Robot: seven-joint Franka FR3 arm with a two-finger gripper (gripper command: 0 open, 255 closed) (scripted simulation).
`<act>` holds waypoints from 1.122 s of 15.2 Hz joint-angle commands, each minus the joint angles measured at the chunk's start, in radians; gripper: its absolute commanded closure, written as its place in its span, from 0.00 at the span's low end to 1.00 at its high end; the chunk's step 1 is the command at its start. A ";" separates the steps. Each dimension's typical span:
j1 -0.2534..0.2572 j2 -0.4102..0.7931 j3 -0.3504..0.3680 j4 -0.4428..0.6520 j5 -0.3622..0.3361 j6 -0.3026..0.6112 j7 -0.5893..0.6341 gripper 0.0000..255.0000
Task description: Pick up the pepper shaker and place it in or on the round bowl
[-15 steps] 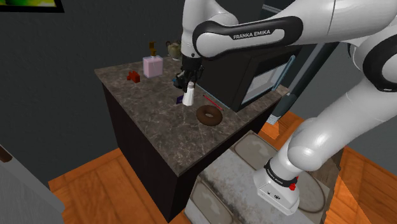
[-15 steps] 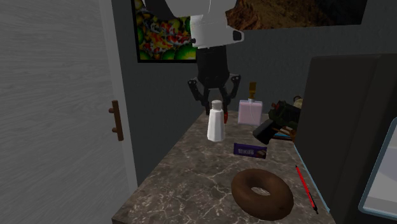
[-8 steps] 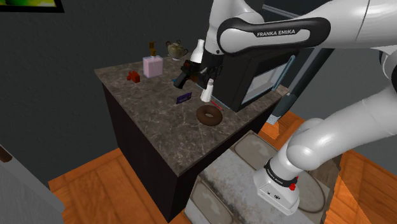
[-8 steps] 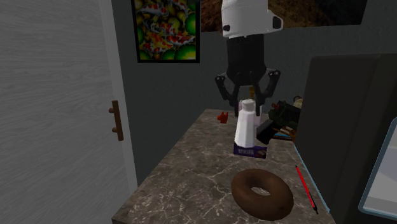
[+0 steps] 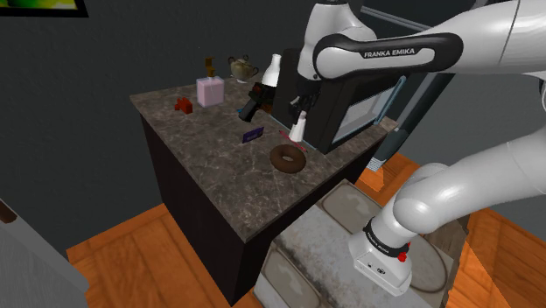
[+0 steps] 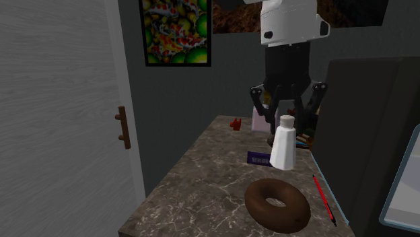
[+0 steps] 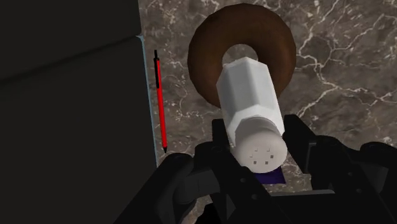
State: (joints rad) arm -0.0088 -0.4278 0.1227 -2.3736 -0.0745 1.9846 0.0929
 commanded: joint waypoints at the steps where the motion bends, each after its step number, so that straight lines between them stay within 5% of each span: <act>1: 0.000 0.006 0.001 -0.023 -0.001 0.029 0.003 1.00; 17: -0.005 0.073 0.009 -0.147 -0.017 0.218 0.031 1.00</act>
State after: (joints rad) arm -0.0137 -0.3557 0.1319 -2.5196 -0.0908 2.2008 0.1233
